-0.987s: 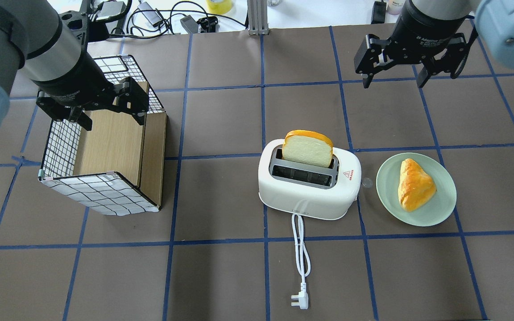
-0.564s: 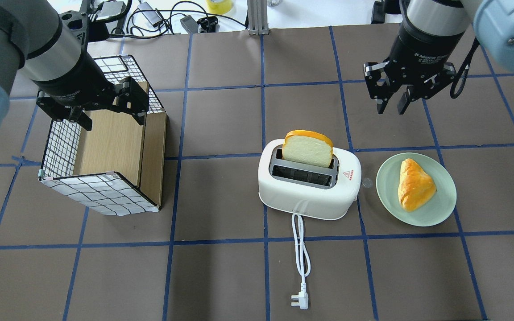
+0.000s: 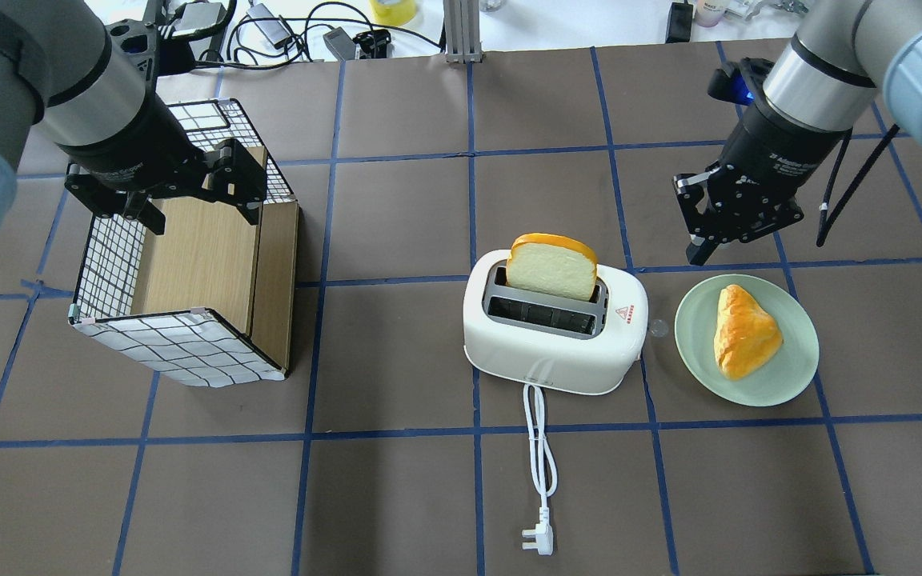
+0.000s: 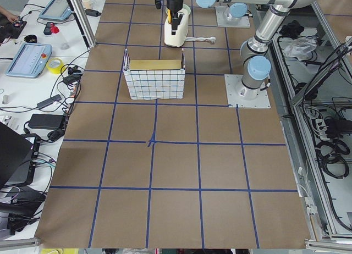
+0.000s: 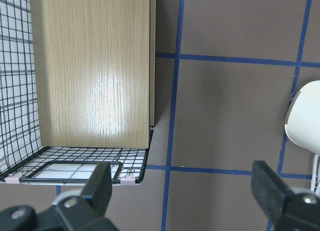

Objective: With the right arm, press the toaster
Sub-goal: 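Move the right gripper down toward the toaster's side lever, then position the right gripper fingers on top of the toaster lever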

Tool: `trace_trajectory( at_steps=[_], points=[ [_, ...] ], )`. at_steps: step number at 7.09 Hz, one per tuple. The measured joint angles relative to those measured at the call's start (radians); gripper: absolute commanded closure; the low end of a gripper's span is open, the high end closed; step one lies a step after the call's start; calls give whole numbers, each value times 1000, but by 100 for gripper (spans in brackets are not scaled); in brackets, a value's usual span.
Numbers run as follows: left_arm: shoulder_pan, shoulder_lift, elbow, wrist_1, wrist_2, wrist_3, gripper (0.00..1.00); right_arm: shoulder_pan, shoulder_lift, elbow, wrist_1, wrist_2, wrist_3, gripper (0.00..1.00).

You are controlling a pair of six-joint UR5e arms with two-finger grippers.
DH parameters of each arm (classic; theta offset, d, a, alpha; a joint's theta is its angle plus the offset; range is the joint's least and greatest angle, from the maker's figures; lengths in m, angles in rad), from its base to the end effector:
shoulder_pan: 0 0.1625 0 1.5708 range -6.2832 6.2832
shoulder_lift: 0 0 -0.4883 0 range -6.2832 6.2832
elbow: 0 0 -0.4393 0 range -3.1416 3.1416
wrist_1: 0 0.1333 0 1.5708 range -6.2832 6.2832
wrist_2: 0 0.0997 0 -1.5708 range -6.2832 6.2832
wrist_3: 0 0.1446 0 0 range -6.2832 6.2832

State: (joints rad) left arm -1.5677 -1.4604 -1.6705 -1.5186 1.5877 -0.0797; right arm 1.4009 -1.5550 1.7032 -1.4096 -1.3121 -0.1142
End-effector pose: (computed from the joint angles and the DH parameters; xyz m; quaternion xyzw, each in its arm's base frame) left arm -0.1293 -0.4945 0.5145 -0.0416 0.9986 -0.0317 0.0072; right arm 0.0842 -0.5163 0.4224 0.0472 0.9789 0.1332 0.1478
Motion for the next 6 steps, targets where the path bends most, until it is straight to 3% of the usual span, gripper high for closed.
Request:
trace_trajectory(
  at_steps=[2,6],
  points=[
    [0,0,0,0,0,0,0,-91,1,102,-3,124,-192,100],
    [0,0,0,0,0,0,0,-198,40,217,3,238,-586,100]
  ],
)
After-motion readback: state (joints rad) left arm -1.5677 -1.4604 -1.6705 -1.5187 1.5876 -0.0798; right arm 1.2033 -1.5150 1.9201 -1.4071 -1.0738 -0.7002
